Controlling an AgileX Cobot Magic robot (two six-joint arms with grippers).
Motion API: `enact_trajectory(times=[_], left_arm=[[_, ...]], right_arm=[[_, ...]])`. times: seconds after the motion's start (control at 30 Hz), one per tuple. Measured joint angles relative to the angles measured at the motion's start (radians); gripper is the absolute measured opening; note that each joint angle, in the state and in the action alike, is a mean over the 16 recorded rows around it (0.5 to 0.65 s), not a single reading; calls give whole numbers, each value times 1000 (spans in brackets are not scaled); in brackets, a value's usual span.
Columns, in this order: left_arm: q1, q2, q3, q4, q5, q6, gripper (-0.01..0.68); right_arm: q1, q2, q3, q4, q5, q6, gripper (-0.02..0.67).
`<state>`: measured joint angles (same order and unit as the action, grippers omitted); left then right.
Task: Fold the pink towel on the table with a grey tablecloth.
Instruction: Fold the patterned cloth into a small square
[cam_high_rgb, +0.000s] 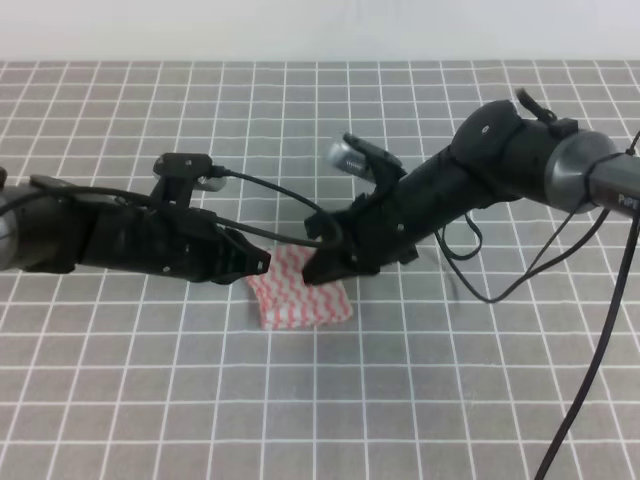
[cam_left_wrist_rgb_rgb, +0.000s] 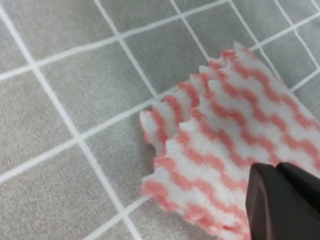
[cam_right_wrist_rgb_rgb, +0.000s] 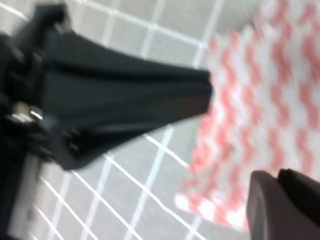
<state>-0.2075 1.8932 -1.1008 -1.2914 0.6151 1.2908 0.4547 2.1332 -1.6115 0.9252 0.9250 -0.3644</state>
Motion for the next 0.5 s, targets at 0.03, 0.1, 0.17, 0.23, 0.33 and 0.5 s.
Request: enact_trajectory(times=[0.03,0.1,0.17,0.23,0.33,0.5], left_arm=[[-1,-1,0,2,2,-4,-3],[-4,-1,0,7,2,-10,-3],[-7,-1,0,13,-3,-17,-3],[-7,0,0,18,-11,-24,-3],[-8,1,0,26,-28,-29,-3],[-8,4,0,34,-60,-30,-4]], right_arm=[[-2,0,-2,-19,5,7,31],[-4,1,-4,-55,15,21,11],[-5,2,-5,-87,23,35,-5],[-4,3,-5,-114,30,49,-12],[-4,6,-5,-144,35,65,-12],[-5,18,-4,-188,49,93,-14]])
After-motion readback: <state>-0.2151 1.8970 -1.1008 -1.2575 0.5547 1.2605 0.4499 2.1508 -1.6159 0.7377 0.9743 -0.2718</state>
